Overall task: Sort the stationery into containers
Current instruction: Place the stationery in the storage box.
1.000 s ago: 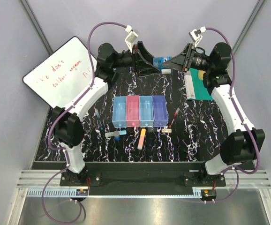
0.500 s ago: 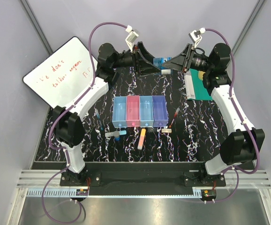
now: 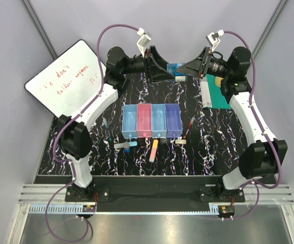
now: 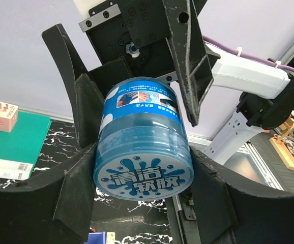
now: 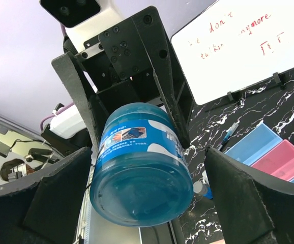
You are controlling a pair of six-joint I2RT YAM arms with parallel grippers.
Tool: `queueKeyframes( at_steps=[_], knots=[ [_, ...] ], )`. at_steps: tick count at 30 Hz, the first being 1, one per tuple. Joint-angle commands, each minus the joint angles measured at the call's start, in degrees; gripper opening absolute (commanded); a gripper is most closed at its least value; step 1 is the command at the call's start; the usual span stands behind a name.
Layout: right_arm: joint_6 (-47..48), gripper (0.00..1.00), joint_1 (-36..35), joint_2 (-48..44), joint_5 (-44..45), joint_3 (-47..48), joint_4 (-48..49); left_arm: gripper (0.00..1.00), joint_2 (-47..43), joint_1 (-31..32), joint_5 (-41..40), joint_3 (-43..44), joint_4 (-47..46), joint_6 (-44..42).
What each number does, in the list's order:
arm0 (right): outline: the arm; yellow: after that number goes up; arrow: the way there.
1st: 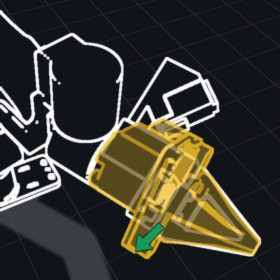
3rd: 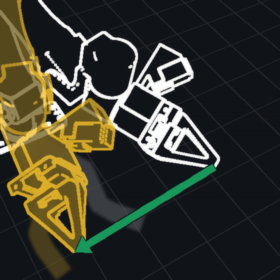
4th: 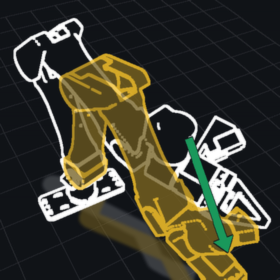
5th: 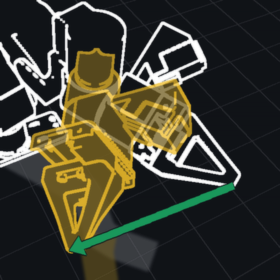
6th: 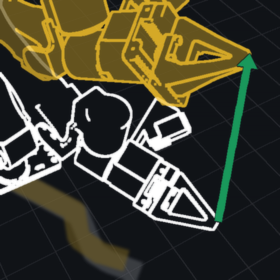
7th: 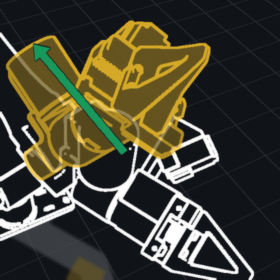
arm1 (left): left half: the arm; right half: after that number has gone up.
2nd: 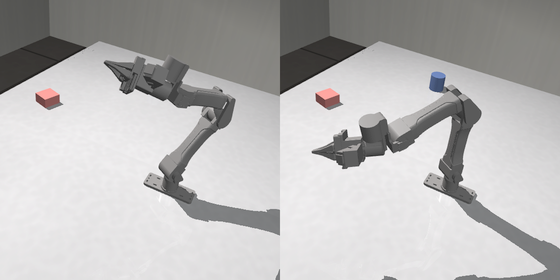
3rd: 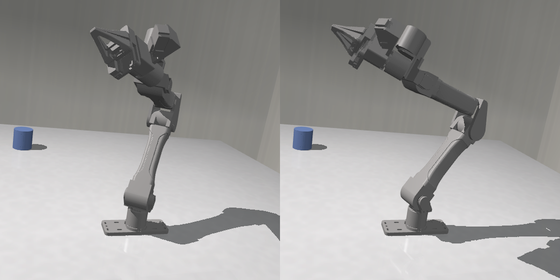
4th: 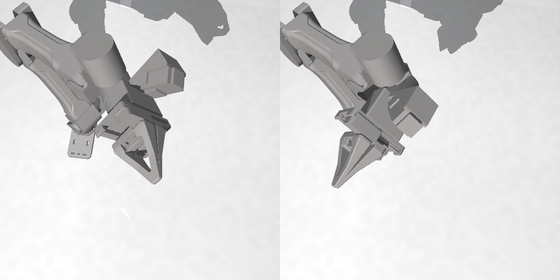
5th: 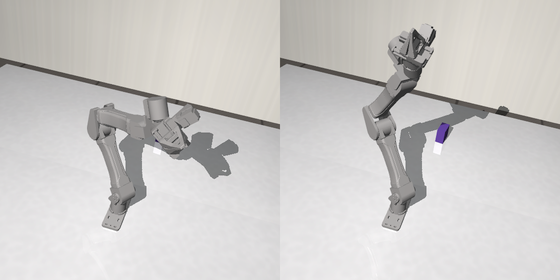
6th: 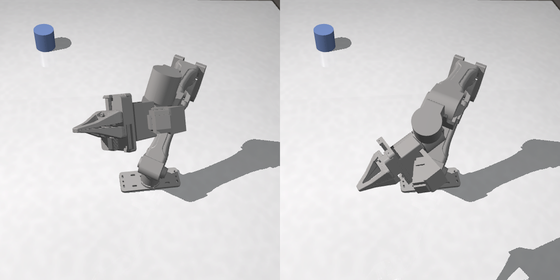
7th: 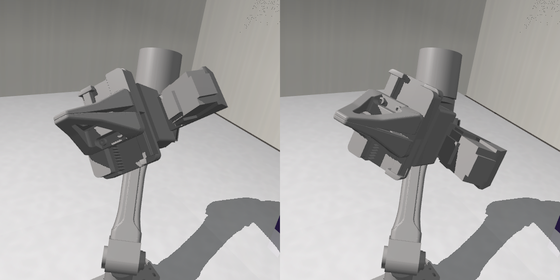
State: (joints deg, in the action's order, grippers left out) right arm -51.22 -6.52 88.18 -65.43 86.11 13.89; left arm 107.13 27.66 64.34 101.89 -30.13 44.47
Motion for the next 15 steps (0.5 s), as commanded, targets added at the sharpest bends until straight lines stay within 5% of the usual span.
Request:
queueKeyframes(
  at_steps=[1,7,9,15],
  knots=[
    [0.42,1.00,1.16,-2.66,0.57,-0.32,1.32,0.00,-1.75,0.11,0.44,2.00,-3.80,-0.87],
    [4.19,1.00,3.80,-3.45,0.48,-0.15,-3.33,0.00,-3.94,-2.60,1.49,1.04,4.44,-8.49],
    [6.21,1.00,4.76,-3.72,0.92,0.03,-5.79,0.00,-5.09,-3.84,1.14,0.95,13.48,-13.42],
    [17.26,1.00,6.09,-4.51,2.85,0.99,-17.71,0.00,-7.73,-7.79,-7.89,1.91,49.51,-46.19]
  ],
)
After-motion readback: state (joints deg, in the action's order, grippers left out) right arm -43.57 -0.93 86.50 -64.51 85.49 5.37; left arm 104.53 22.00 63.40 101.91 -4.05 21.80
